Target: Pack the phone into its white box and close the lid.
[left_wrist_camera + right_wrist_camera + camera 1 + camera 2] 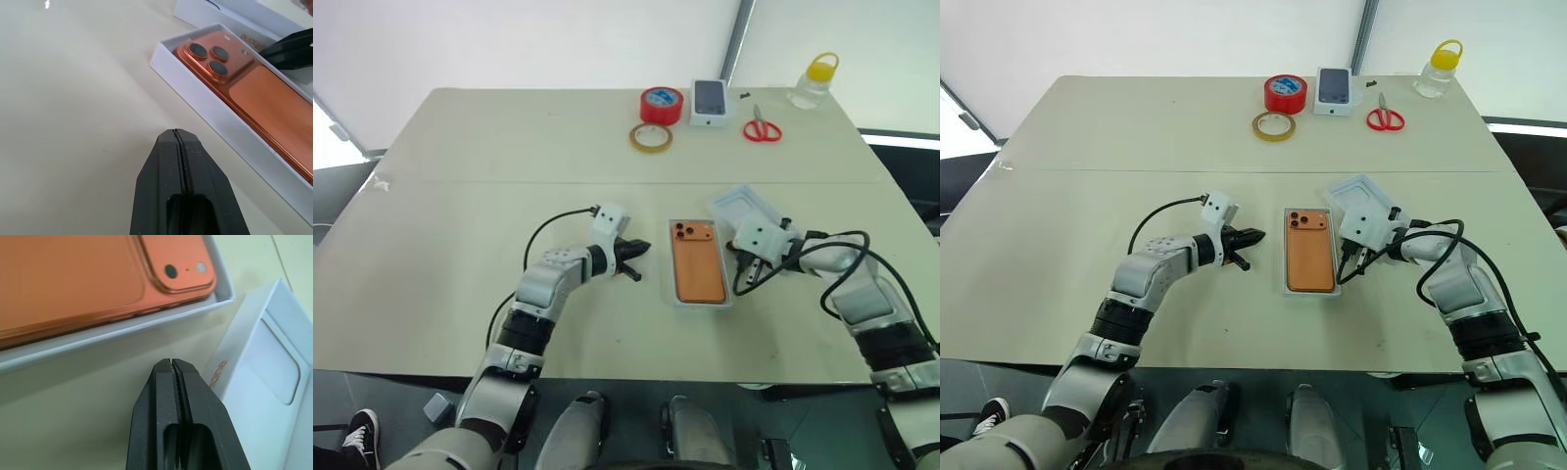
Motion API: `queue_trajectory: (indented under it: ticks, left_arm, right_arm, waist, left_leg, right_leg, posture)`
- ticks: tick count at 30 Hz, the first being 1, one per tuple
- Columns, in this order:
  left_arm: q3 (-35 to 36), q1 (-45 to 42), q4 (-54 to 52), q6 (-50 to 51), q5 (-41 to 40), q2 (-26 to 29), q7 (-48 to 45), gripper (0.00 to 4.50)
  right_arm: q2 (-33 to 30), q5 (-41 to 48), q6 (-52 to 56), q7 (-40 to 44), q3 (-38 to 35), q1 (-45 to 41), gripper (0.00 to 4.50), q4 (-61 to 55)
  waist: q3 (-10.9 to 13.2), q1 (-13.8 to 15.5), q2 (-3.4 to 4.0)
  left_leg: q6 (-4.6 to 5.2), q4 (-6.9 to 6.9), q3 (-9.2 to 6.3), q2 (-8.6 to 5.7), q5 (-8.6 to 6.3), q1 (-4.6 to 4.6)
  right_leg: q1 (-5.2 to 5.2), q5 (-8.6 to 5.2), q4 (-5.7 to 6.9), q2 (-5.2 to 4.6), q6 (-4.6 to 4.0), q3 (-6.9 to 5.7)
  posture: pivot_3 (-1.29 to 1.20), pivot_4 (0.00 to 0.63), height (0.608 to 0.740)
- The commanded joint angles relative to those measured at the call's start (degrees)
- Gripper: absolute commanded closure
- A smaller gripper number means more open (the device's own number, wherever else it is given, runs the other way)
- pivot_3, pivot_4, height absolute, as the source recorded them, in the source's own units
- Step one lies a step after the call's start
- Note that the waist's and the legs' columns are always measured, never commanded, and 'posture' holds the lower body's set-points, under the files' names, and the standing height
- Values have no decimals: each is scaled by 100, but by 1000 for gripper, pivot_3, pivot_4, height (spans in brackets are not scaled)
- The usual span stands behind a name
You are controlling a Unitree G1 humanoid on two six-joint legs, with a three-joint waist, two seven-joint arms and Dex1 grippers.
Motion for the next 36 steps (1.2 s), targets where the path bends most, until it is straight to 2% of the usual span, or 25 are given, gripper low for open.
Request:
queue_trajectory:
  ticks: [1,13,19,24,25,27,29,34,35,36]
  left_arm:
    - [128,-50,-262,-32,-120,-20,18,4489]
    - [189,68,-514,-36,-201,-146,145,4489]
    - [353,126,-682,-504,-210,75,38,4489]
    - [678,363,-1023,-710,-478,465,-256,4489]
    - [771,402,-1084,-634,-621,554,-369,4246]
    - [876,447,-1165,-671,-704,757,-507,3721]
    - [925,478,-1258,-712,-761,998,-675,2750]
    - [1003,565,-1420,-783,-958,1634,-1328,216]
    - [997,583,-1426,-783,-989,1753,-1468,0]
    - [976,589,-1413,-823,-967,1853,-1551,0]
  right_arm:
    - [202,-83,-28,-292,13,-293,4456,242]
    - [793,-702,-460,-1487,333,-1439,4456,1937]
    - [838,-1017,-394,-2146,362,-1752,4456,2583]
    - [1156,404,491,-1437,-620,-1606,4456,1587]
    - [1151,621,754,-1296,-768,-1580,4490,1366]
    - [1020,843,1067,-956,-845,-1454,3938,969]
    - [854,964,1333,-763,-898,-1370,3149,637]
    - [465,1115,1952,-517,-943,-1301,532,302]
    - [429,1234,2184,-399,-961,-1291,29,251]
    - [408,1371,2397,-269,-982,-1280,29,190]
  waist:
    - [0,-12,0]
    - [0,-117,0]
    - [0,-145,1]
    - [1,-171,4]
    - [1,-168,5]
    - [2,-149,5]
    - [2,-128,5]
    - [2,-125,6]
    - [2,-129,7]
    - [2,-141,7]
  left_leg:
    - [0,0,0,0,0,0]
    - [-7,0,-1,0,5,0]
    - [-10,-3,0,1,7,0]
    - [-11,-6,2,7,8,-1]
    - [-12,-5,2,9,8,-1]
    - [-12,-4,1,10,8,-1]
    - [-11,-3,0,8,7,-1]
    - [-10,-5,-1,6,6,-2]
    - [-9,-8,0,6,6,-2]
    - [-10,-9,0,7,6,-2]
  right_leg:
    - [0,0,1,0,0,0]
    - [-3,1,7,2,-1,2]
    - [-9,1,10,3,-2,5]
    - [-12,2,11,11,-3,11]
    - [-12,2,12,13,-3,12]
    - [-12,2,14,14,-4,11]
    - [-9,2,11,13,-4,11]
    - [-10,2,8,9,-4,10]
    - [-12,2,7,9,-4,10]
    - [-12,2,8,9,-4,11]
  posture:
    - [0,150,740]
    - [0,150,740]
    - [0,150,740]
    - [0,150,740]
    - [0,150,740]
    - [0,150,740]
    - [0,150,740]
    - [0,150,740]
    - [0,150,740]
    - [0,150,740]
